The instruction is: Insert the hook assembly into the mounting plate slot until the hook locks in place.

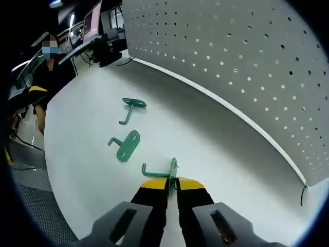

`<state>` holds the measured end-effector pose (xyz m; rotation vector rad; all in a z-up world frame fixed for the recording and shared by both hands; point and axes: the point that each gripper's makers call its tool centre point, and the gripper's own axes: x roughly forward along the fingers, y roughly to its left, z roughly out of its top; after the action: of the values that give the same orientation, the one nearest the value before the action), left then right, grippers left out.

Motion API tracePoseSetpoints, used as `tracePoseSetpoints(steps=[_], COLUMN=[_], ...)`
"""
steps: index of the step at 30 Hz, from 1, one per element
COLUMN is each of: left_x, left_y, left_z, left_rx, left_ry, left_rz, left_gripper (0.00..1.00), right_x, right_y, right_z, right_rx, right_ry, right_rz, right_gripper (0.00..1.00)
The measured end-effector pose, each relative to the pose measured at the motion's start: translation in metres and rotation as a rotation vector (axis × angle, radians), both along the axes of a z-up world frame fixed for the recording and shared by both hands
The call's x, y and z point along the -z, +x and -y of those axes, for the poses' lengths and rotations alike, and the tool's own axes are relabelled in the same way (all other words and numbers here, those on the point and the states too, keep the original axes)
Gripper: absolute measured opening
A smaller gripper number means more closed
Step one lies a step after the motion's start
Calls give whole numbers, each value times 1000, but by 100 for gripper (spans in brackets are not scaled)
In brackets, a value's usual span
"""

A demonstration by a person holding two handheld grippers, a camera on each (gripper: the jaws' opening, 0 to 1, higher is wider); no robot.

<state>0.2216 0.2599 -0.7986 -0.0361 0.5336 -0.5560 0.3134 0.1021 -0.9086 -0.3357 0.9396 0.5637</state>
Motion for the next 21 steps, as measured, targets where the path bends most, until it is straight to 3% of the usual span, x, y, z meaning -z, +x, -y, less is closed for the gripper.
tracePoseSetpoints(steps=[11, 21], left_x=[2, 5], left_y=[0, 0], left_z=[0, 1], left_rx=[1, -1], left_ry=[2, -5], left_rz=[-10, -39], left_gripper=[83, 84], right_x=[-6, -35], right_y=[0, 11], right_z=[3, 5], right_rx=[18, 58], right_ry=[11, 54], right_rz=[38, 150], right_gripper=[1, 1])
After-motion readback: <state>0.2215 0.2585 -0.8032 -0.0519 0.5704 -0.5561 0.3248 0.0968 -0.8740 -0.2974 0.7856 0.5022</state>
